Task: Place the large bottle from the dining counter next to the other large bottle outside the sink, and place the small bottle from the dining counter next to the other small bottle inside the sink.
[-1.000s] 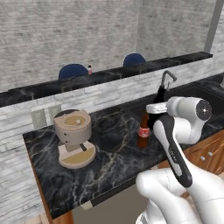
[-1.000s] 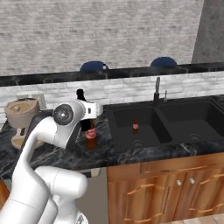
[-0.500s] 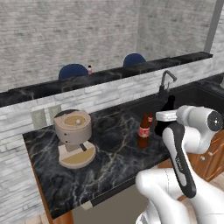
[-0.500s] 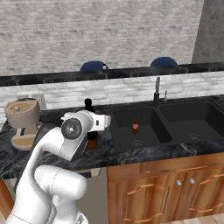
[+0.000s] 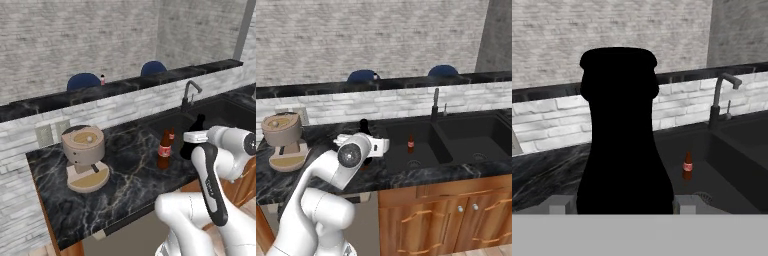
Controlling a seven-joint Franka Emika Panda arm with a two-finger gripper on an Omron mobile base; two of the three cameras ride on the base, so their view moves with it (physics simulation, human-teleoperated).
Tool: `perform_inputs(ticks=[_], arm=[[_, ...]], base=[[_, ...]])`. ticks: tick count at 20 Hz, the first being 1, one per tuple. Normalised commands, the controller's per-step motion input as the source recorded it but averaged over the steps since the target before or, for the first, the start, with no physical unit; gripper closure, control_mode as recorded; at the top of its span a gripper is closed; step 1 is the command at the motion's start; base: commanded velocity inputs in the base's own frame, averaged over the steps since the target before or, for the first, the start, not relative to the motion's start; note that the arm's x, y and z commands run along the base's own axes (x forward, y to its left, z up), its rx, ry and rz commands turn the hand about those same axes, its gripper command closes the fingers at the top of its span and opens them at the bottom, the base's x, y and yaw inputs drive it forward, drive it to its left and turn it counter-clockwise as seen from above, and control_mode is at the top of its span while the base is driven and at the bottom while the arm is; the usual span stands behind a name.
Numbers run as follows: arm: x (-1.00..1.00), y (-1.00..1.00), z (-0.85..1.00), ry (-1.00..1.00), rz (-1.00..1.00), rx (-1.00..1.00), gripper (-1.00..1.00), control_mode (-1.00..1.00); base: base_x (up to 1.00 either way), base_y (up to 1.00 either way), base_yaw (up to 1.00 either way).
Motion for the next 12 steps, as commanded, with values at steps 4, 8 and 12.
perform_inputs(ticks=[4,8,12], arm=[[0.00,-0.18,-0.25,0.03,0.04,0.02,1.00,-1.00],[0.00,-0.13,-0.25,0.01,0.05,0.02,1.00,-1.00],[0.00,-0.02,-0.25,0.00,0.04,0.00,1.00,-1.00]], base=[[0.00,0.00,0.00],[0.00,0.00,0.00],[0.00,0.00,0.00]])
